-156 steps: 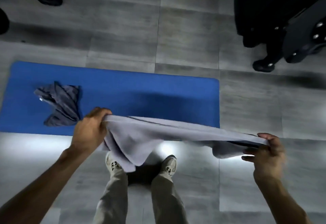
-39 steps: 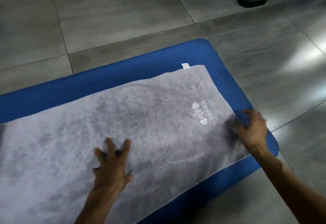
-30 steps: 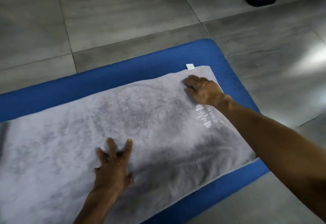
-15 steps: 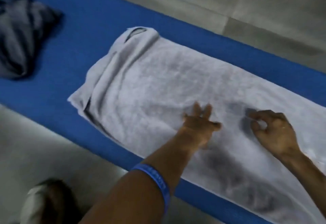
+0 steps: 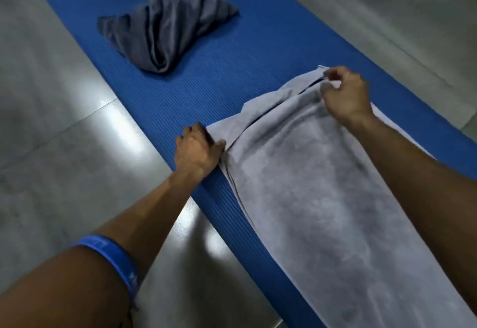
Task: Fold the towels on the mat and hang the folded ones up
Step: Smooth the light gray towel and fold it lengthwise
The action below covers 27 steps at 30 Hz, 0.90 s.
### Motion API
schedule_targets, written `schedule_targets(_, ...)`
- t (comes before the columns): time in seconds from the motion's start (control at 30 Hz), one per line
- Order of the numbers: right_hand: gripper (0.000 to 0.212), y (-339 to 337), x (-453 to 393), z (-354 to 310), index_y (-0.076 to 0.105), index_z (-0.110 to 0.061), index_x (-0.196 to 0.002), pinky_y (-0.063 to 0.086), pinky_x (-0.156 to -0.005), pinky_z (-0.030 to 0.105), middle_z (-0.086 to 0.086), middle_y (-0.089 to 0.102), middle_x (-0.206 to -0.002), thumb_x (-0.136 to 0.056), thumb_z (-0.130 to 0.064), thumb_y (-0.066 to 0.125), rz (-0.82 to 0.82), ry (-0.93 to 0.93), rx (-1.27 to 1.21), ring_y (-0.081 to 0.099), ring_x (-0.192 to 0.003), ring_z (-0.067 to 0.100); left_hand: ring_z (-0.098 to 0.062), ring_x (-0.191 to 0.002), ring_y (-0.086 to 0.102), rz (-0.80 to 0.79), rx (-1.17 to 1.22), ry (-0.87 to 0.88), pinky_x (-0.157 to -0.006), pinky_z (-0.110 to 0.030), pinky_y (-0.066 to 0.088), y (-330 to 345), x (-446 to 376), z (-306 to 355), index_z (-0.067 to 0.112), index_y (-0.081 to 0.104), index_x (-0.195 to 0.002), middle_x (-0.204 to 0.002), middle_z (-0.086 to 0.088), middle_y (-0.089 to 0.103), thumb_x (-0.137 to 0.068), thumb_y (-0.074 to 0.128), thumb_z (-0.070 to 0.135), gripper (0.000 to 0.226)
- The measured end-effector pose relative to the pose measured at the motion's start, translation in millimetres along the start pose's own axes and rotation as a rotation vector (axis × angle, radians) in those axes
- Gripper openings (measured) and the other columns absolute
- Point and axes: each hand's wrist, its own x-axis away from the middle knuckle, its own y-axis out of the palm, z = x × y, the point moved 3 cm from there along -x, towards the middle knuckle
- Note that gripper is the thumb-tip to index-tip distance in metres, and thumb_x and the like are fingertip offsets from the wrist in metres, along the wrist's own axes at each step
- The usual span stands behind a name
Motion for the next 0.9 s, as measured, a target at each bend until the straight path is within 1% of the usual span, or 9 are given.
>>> schedule_targets(0.13,0.043,20,-51,-3,0.044,-0.012,-0.139,0.037,-0.105,0.037,0.014,0.047,-0.143,-0.098,-0.024,0.047,-0.111,0.028,0.269,0.046,-0.129,0.033,-0.024,-0.101,0.056,-0.013,0.315,-0.137,-0.086,-0.033,0.049,3,-22,-2,0.008,0.057,-0.112,-0.109,-0.006,0.057,-0.078,0.076,0.035,0.048)
schedule_targets(0.23,0.055,28,-73,8,0.033,-0.010,-0.146,0.034,-0.111,0.039,0.018,0.040,-0.148,-0.097,-0.030,0.048,-0.143,0.188,0.246,0.041,-0.134,0.035,-0.018,-0.077,0.064,-0.061,0.618,-0.185,-0.068,-0.030,0.055,3,-28,-3,0.014,0.062,-0.081,-0.079,0.000,0.066,-0.078,0.075,0.021,0.016)
schedule_targets(0.3,0.064,26,-75,19,0.031,-0.010,-0.148,0.034,-0.112,0.040,0.016,0.038,-0.150,-0.094,-0.036,0.055,-0.149,0.292,0.234,0.040,-0.135,0.035,-0.017,-0.070,0.059,-0.131,0.747,-0.196,-0.067,-0.033,0.053,0,-22,-5,0.017,0.055,-0.069,-0.071,-0.002,0.061,-0.078,0.072,0.014,0.019)
schedule_targets(0.43,0.028,26,-82,31,0.067,-0.007,-0.106,0.051,-0.096,0.039,0.014,0.067,-0.115,-0.083,-0.024,0.066,-0.110,0.399,0.084,0.063,-0.102,0.027,-0.019,-0.068,0.049,-0.201,0.993,-0.144,-0.061,-0.030,0.048,-11,-10,-11,0.019,0.046,-0.067,-0.066,0.000,0.045,-0.076,0.075,0.000,0.035)
schedule_targets(0.5,0.006,27,-83,20,0.067,-0.013,-0.082,0.055,-0.078,0.037,0.011,0.067,-0.090,-0.078,-0.015,0.068,-0.078,0.430,-0.195,0.061,-0.080,0.021,-0.014,-0.064,0.043,-0.171,1.050,-0.101,-0.061,-0.026,0.045,-19,-6,-19,0.019,0.045,-0.067,-0.061,0.006,0.039,-0.077,0.075,-0.003,0.038)
schedule_targets(0.57,0.010,28,-85,-2,0.064,-0.017,-0.075,0.053,-0.062,0.031,0.003,0.063,-0.077,-0.080,-0.008,0.066,-0.040,0.420,-0.493,0.059,-0.067,0.016,-0.010,-0.061,0.042,-0.112,1.079,-0.047,-0.061,-0.023,0.042,-30,-5,-31,0.018,0.047,-0.067,-0.059,0.008,0.040,-0.078,0.072,-0.004,0.035)
schedule_targets(0.67,0.021,37,-91,-30,0.064,-0.021,-0.090,0.057,-0.070,0.029,-0.003,0.061,-0.092,-0.087,-0.001,0.061,-0.064,0.358,-0.798,0.062,-0.078,0.010,-0.017,-0.068,0.046,0.006,0.976,0.004,-0.067,-0.028,0.043,-44,-12,-46,0.016,0.056,-0.070,-0.069,-0.001,0.051,-0.080,0.070,-0.005,0.027)
schedule_targets(0.8,0.032,50,-87,-30,0.057,-0.015,-0.115,0.044,-0.081,0.027,0.005,0.051,-0.125,-0.084,-0.009,0.060,0.041,0.214,-0.038,0.056,-0.105,0.023,-0.018,-0.087,0.059,0.155,0.389,0.080,-0.085,-0.044,0.053,-44,-17,-61,0.023,0.062,-0.081,-0.094,-0.001,0.061,-0.082,0.071,0.026,0.010)
schedule_targets(0.9,0.025,58,-77,-35,0.055,-0.014,-0.113,0.042,-0.083,0.034,0.010,0.049,-0.128,-0.088,-0.011,0.053,0.159,0.164,0.171,0.055,-0.107,0.030,-0.025,-0.099,0.050,0.101,-0.122,0.323,-0.082,-0.042,0.047,-29,-5,-46,0.030,0.060,-0.103,-0.111,0.002,0.052,-0.075,0.064,0.057,0.039)
